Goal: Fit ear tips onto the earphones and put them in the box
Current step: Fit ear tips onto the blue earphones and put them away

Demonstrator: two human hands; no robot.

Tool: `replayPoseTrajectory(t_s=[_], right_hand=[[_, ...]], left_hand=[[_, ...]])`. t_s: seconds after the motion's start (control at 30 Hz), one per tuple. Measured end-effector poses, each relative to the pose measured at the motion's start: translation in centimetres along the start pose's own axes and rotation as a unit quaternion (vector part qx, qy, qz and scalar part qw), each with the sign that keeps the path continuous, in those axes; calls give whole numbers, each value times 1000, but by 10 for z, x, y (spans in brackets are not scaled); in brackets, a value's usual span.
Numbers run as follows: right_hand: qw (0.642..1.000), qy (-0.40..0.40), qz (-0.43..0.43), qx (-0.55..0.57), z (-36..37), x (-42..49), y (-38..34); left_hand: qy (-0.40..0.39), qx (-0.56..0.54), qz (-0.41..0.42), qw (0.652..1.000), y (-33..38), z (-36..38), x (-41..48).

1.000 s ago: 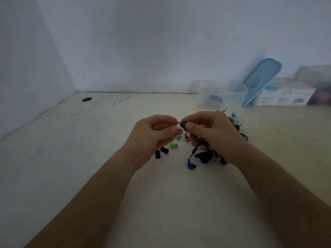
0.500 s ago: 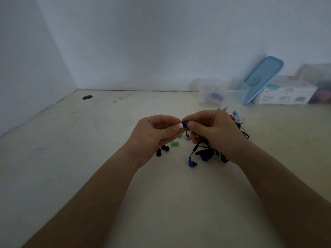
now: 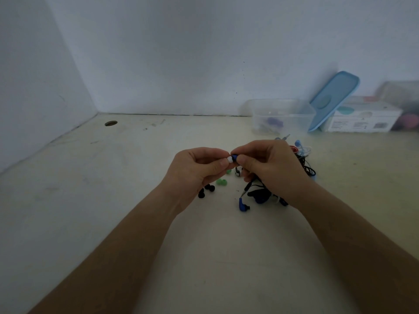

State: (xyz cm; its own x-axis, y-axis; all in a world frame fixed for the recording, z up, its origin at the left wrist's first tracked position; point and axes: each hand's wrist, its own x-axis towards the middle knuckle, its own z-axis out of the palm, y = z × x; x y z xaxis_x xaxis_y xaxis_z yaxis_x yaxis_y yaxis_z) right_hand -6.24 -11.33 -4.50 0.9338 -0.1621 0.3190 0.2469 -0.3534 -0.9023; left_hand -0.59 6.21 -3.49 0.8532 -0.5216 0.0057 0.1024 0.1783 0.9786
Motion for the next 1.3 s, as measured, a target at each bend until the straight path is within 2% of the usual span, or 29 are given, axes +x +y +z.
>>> replayPoseTrajectory(t_s=[0.47, 0.93, 1.13, 1.3], right_hand=[[997, 0, 30, 73, 0, 2, 2], [1000, -7, -7, 5, 0, 1, -1], [996, 15, -55, -64, 1, 0, -3], [995, 36, -67, -60, 5, -2, -4]], left_hand=[[-16, -44, -9, 999, 0, -1, 2], [-3, -18, -18, 1000, -2, -2, 2], [5, -33, -21, 999, -2, 0, 1], [20, -33, -16, 999, -2, 1, 1]])
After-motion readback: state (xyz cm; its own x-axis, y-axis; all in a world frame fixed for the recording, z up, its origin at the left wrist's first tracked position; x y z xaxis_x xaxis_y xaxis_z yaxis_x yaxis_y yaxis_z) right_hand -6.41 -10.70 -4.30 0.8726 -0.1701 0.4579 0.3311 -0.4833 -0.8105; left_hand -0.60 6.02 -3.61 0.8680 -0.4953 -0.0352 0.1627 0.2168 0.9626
